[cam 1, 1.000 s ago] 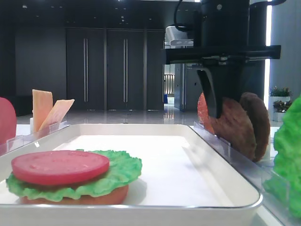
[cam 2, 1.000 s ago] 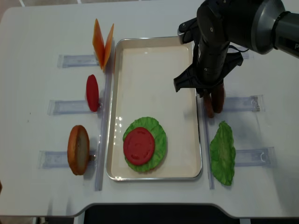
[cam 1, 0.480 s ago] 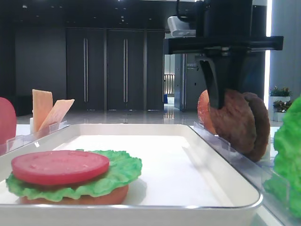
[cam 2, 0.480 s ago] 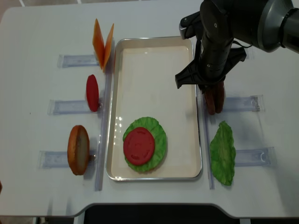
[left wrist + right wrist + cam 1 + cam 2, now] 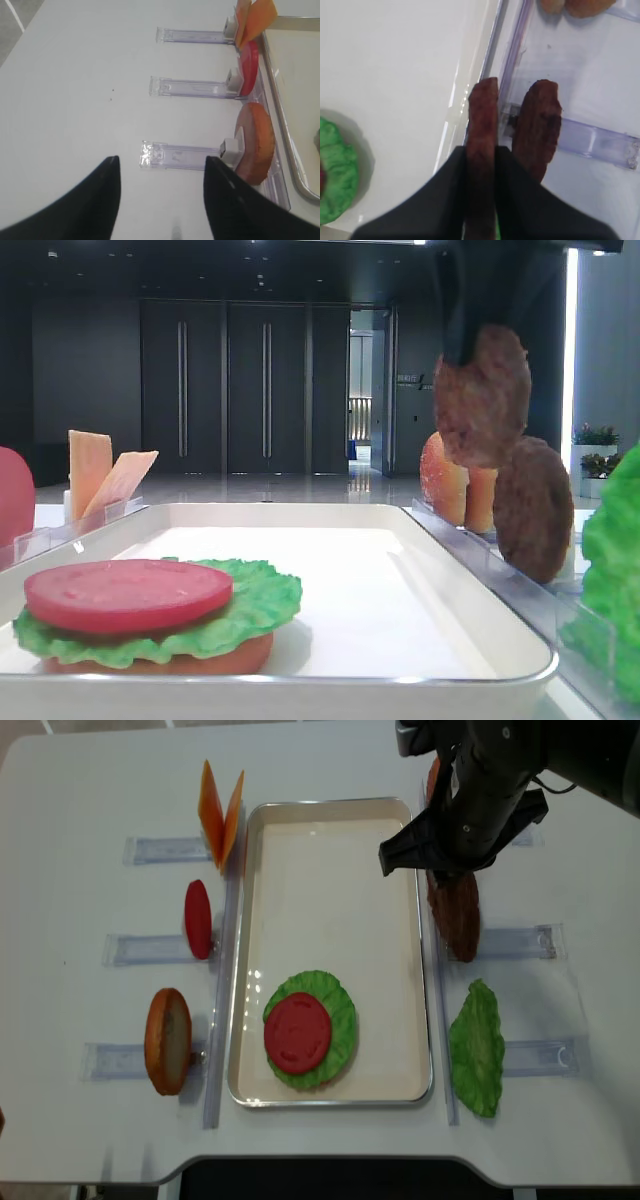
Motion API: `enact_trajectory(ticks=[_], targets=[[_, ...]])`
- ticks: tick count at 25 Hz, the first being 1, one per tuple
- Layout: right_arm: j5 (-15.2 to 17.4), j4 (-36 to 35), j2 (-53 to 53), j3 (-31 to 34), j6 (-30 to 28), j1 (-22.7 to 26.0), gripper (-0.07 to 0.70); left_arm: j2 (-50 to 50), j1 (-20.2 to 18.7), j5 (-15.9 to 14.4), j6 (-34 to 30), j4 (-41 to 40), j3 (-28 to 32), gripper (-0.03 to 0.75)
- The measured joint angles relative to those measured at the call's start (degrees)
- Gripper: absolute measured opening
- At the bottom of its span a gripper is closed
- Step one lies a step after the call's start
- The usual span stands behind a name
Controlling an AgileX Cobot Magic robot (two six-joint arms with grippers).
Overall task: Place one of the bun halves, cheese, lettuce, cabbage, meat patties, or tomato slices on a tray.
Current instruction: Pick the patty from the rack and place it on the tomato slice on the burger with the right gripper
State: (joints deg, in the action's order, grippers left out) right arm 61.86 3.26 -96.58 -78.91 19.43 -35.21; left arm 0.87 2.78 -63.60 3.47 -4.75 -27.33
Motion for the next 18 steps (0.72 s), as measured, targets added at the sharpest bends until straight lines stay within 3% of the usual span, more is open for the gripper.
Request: enact_trajectory(ticks=[9,18], targets=[[3.9,-6.9,7.8,0.0,-3.2,0.0,0.118,0.0,0.0,0.0,0.0,0.0,0.0,0.409],[4.8,-21.6,10.2,0.1,-11.2,-0.3,0.118,0.0,0.0,0.0,0.0,0.0,0.0,0.404]])
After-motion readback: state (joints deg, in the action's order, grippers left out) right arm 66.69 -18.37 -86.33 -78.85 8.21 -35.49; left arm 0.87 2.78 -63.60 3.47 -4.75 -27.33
